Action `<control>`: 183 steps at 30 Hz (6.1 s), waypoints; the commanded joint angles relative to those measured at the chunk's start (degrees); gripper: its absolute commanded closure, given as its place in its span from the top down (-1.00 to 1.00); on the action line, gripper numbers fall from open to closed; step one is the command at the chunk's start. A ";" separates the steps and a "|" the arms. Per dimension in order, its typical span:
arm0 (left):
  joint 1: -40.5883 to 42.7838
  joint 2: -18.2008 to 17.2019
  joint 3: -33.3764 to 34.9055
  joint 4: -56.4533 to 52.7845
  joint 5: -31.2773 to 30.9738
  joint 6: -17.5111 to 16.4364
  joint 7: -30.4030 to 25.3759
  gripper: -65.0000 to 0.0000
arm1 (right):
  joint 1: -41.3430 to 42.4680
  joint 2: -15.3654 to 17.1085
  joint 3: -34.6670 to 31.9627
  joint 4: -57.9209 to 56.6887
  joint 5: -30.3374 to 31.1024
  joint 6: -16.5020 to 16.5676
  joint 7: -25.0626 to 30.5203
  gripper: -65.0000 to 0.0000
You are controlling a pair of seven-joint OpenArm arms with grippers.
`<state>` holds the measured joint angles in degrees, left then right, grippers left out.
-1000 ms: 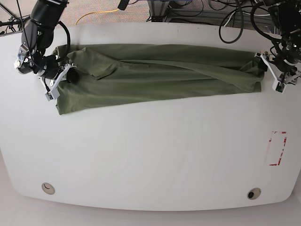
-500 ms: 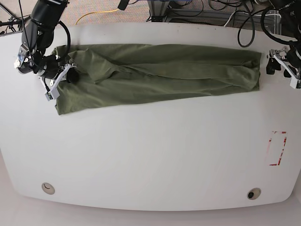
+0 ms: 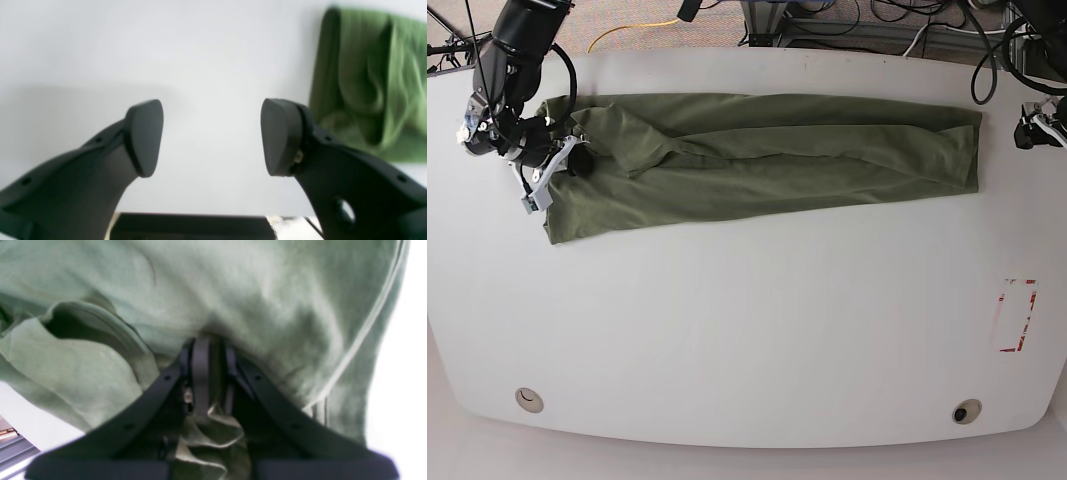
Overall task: Fold the T-shirt properly
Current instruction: 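Lower the left gripper and regrasp the strip end, then fold the strip end with the left gripper toward the right gripper, then open both grippers and lift them off the folded shirt, then grasp both ends of the green strip and push them together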
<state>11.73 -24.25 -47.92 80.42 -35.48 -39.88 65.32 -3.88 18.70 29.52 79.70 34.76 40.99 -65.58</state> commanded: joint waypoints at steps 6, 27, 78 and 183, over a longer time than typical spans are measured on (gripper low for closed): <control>-0.17 -1.11 -0.21 1.12 -13.61 -0.12 2.94 0.31 | -0.47 0.60 -0.02 -0.27 -4.30 -0.99 -3.21 -0.79; -2.63 5.92 4.89 -4.77 -11.68 -0.12 2.50 0.30 | -0.65 -1.16 -0.02 -0.18 -4.30 -0.99 -3.21 -0.79; -9.57 14.45 47.09 31.45 -4.65 -0.12 2.94 -0.87 | -1.00 -1.78 0.24 -0.10 -4.21 -0.99 -3.21 -0.80; -9.04 16.03 49.55 16.50 19.53 -0.12 -4.88 0.27 | -1.00 2.00 5.78 0.43 30.42 -6.84 -2.51 -1.00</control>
<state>3.62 -8.05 1.74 96.09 -15.46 -39.97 60.88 -4.10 19.57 34.98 74.96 63.05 36.05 -69.08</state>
